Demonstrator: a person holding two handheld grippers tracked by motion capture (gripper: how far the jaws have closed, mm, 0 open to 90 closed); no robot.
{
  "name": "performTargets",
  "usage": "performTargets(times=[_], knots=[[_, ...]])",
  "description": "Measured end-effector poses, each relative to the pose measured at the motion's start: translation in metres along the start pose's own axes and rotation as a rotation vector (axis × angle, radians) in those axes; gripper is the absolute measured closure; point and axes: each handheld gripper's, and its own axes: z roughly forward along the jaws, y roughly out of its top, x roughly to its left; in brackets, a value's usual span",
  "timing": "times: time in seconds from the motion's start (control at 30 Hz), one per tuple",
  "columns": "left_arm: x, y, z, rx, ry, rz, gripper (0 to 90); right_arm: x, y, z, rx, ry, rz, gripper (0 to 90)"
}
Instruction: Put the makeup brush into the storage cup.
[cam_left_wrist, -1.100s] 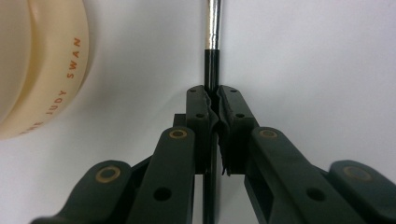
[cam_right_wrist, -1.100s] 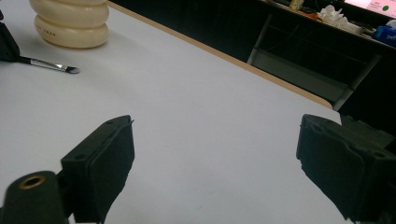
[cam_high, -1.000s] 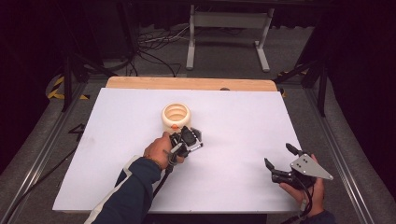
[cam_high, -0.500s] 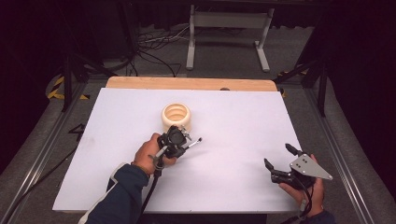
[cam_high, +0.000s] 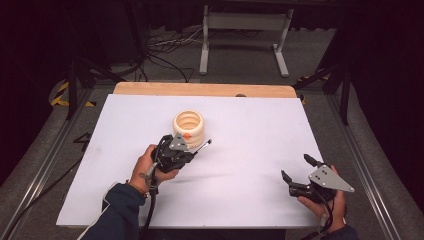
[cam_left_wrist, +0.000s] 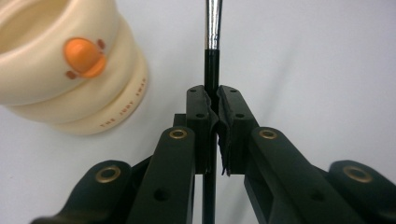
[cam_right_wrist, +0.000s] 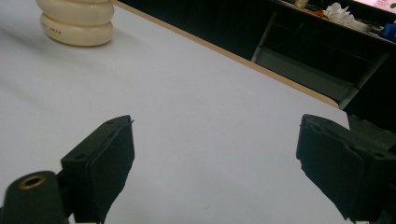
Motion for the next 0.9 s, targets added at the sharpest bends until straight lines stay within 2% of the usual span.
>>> performTargets(times=[0.17, 0.2, 0.43, 0.67, 0.7, 0.9], knots=[[0.003, -0.004, -0.004, -0.067, -0.004, -0.017, 83.6, 0.0, 0.0, 0.0, 0.001, 0.0, 0.001, 12.2], [0.003, -0.005, -0.005, -0.088, -0.02, -0.014, 83.6, 0.0, 0.0, 0.0, 0.0, 0.0, 0.002, 12.3], [0.0, -0.007, -0.011, -0.18, -0.032, 0.001, 83.6, 0.0, 0.0, 0.0, -0.002, 0.0, 0.002, 12.3], [0.003, -0.009, -0.019, -0.252, -0.019, 0.0, 83.6, 0.0, 0.0, -0.001, -0.003, 0.0, 0.001, 12.3], [0.003, -0.009, -0.021, -0.256, -0.033, 0.0, 83.6, 0.0, 0.0, -0.001, -0.004, 0.0, 0.002, 12.3], [0.005, -0.008, -0.03, -0.294, -0.02, 0.007, 83.6, 0.0, 0.0, -0.001, -0.003, 0.0, 0.001, 12.3]])
